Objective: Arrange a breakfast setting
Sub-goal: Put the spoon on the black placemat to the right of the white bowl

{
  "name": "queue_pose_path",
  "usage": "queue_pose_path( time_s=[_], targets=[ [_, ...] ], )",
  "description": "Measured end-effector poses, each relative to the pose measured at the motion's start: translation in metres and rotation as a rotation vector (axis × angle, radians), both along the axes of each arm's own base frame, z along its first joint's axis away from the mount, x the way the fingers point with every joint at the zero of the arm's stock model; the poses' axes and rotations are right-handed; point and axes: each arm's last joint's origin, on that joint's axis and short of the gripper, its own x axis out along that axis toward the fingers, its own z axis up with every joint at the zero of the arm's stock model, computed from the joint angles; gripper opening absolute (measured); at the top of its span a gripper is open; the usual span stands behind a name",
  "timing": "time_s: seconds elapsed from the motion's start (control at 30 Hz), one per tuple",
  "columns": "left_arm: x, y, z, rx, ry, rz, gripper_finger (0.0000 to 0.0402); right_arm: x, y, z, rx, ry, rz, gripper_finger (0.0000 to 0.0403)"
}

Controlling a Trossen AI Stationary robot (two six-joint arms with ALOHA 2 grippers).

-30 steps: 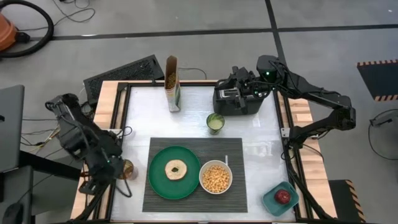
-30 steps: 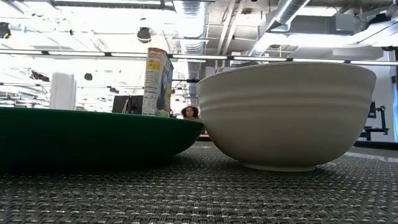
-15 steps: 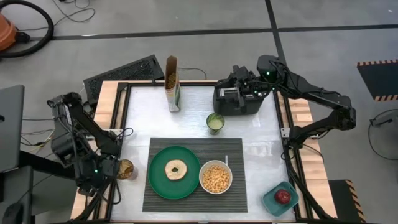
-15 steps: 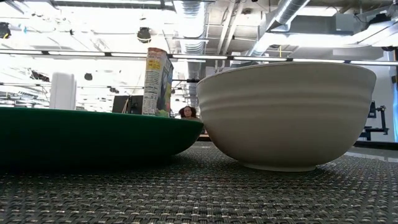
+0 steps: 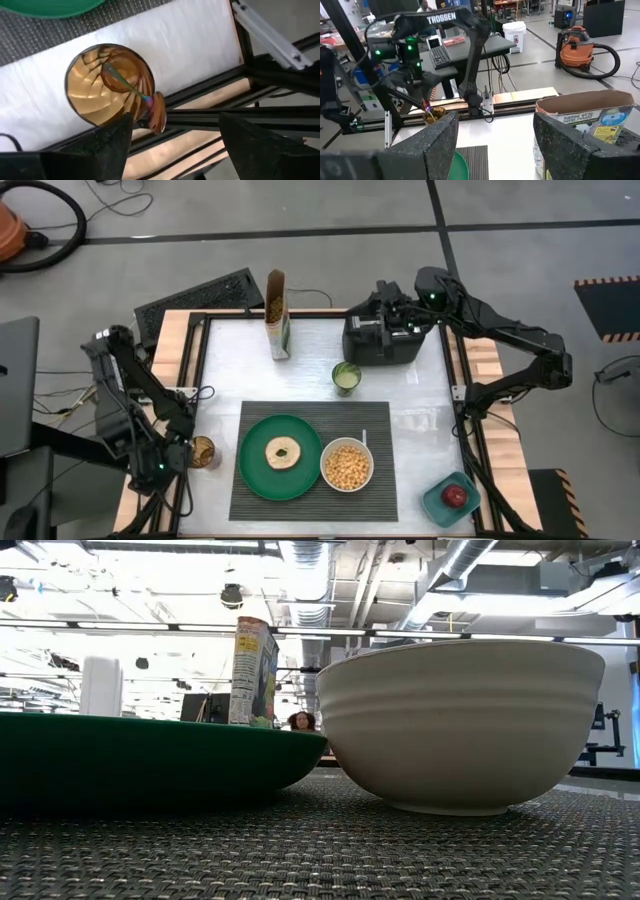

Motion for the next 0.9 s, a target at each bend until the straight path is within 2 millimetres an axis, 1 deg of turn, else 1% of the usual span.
queue_pose_path(
  time_s=[0.13,0.27,0.33,0.47,0.57,0.67,0.77,0.9],
  targets=[
    [-0.007,0.012,-0.011,0.006,-0.006,0.020,0.0256,0.000,0.000,0.001,-0.003,-0.011,0.000,0.0285],
    [-0.014,0.025,-0.018,-0.026,-0.028,0.049,0.0237,0.000,0.000,0.001,0.003,-0.015,-0.001,0.0285],
    [-0.015,0.027,-0.020,-0.063,-0.050,0.053,0.0228,0.000,0.000,0.001,0.003,-0.015,-0.001,0.0285],
    [-0.013,0.024,-0.020,-0.097,-0.089,0.028,0.0215,0.000,0.000,0.001,0.020,-0.015,-0.003,0.0285],
    [-0.012,0.023,-0.022,-0.071,-0.097,0.025,0.0211,0.000,0.000,0.002,0.020,-0.016,-0.003,0.0285],
    [-0.011,0.021,-0.029,-0.050,-0.079,0.007,0.0207,0.000,0.000,0.002,0.019,-0.019,-0.003,0.0285],
    [-0.010,0.018,-0.036,-0.068,-0.053,-0.001,0.0204,0.000,0.000,0.002,0.019,-0.019,-0.003,0.0285],
    [-0.010,0.018,-0.037,-0.065,-0.049,-0.002,0.0203,0.000,0.000,0.002,0.019,-0.019,-0.003,0.0285]
  ],
)
